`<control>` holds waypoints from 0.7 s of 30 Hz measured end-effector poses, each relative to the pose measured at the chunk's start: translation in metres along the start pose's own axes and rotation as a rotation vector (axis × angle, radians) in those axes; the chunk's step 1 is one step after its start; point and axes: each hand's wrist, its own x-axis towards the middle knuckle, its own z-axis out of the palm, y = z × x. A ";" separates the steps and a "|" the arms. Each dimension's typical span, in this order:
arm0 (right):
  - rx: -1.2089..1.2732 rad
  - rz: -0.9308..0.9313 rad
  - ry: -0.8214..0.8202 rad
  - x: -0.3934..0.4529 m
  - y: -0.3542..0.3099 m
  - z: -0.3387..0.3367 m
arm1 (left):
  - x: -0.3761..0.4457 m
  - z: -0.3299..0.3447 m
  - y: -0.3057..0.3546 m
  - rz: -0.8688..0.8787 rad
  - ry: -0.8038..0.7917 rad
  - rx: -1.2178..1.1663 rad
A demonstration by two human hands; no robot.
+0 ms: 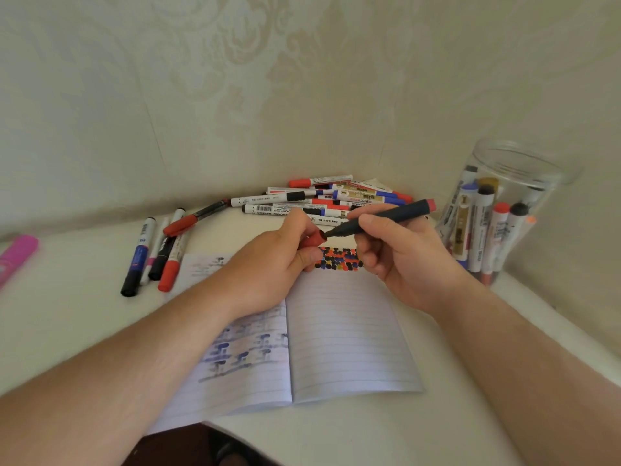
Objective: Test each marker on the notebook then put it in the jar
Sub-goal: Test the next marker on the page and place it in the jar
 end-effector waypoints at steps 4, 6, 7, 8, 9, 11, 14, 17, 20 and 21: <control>-0.162 -0.033 -0.019 0.003 0.011 0.004 | -0.002 -0.001 0.002 0.021 -0.016 0.014; -0.206 -0.054 0.015 0.007 0.013 0.004 | -0.003 -0.002 0.002 0.043 -0.027 0.007; -0.196 -0.063 0.041 0.009 0.014 0.004 | -0.003 -0.002 0.003 0.053 -0.037 -0.003; -0.167 -0.072 0.069 0.010 0.014 0.004 | -0.003 -0.002 0.004 0.064 -0.048 -0.019; -0.132 -0.078 0.096 0.012 0.014 0.004 | -0.003 -0.002 0.004 0.073 -0.059 -0.036; -0.087 -0.079 0.149 0.014 0.015 0.003 | -0.002 -0.001 0.004 0.073 -0.071 -0.056; -0.153 -0.090 0.183 0.012 0.015 0.005 | 0.000 0.001 0.003 0.043 -0.031 -0.024; -0.176 -0.062 0.145 0.012 0.019 0.008 | 0.000 0.002 0.003 0.016 0.027 -0.002; -0.212 -0.029 0.142 0.013 0.022 0.010 | 0.000 0.003 0.001 -0.004 0.039 0.024; -0.229 -0.035 0.146 0.013 0.022 0.012 | 0.000 0.003 0.000 -0.006 0.040 0.031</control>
